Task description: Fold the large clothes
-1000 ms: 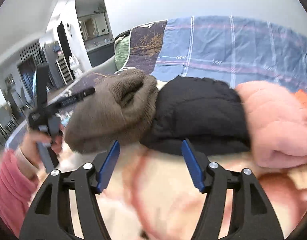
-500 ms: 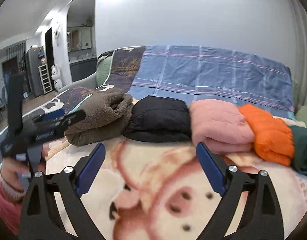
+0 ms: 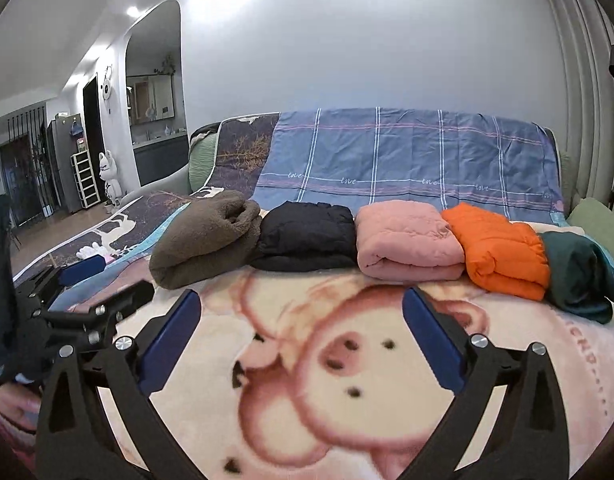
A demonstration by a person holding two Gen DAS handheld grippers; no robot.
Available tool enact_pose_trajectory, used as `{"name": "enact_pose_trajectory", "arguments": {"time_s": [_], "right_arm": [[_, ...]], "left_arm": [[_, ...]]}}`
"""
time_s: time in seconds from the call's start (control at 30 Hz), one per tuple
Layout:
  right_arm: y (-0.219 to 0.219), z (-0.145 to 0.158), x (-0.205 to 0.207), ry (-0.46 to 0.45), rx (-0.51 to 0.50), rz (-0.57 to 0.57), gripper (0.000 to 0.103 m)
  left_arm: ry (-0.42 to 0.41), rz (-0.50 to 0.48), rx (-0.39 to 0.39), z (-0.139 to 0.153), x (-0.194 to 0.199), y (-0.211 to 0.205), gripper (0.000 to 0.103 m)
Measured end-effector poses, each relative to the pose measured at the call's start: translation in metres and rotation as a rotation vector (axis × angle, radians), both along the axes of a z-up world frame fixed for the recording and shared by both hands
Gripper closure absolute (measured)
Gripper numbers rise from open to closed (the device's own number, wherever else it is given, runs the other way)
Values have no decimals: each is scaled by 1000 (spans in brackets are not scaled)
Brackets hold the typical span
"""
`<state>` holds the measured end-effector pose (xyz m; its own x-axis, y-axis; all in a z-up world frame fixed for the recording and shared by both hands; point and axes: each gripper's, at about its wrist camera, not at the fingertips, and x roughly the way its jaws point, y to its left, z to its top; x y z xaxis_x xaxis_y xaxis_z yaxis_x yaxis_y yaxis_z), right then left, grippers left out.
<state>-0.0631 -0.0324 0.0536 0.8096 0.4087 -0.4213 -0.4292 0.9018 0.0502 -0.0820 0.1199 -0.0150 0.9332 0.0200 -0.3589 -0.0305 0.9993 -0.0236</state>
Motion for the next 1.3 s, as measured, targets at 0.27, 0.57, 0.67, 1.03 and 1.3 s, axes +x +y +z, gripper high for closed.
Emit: {"name": "enact_pose_trajectory", "arguments": {"time_s": [0.27,0.57,0.67,1.03,1.3], "right_arm": [[-4,-6,-22,10,-15,-11,1],[-8,-12,-33,26,-9,-3,1],[-11,-13,-35,28,9,-4,1],[-24,-13,-37,-5,49,-64,1],[-16,-18,-36,23,27,-18,1]], "left_arm": [[54,33,13,-9,-31,-16,2],[88,103,10,-10,-45,-15,2],[93,100,34,-10,-47,-22,2],[88,99,46,-10,-48,-36,2],[106,115,38,-14,-44,-34,2]]}}
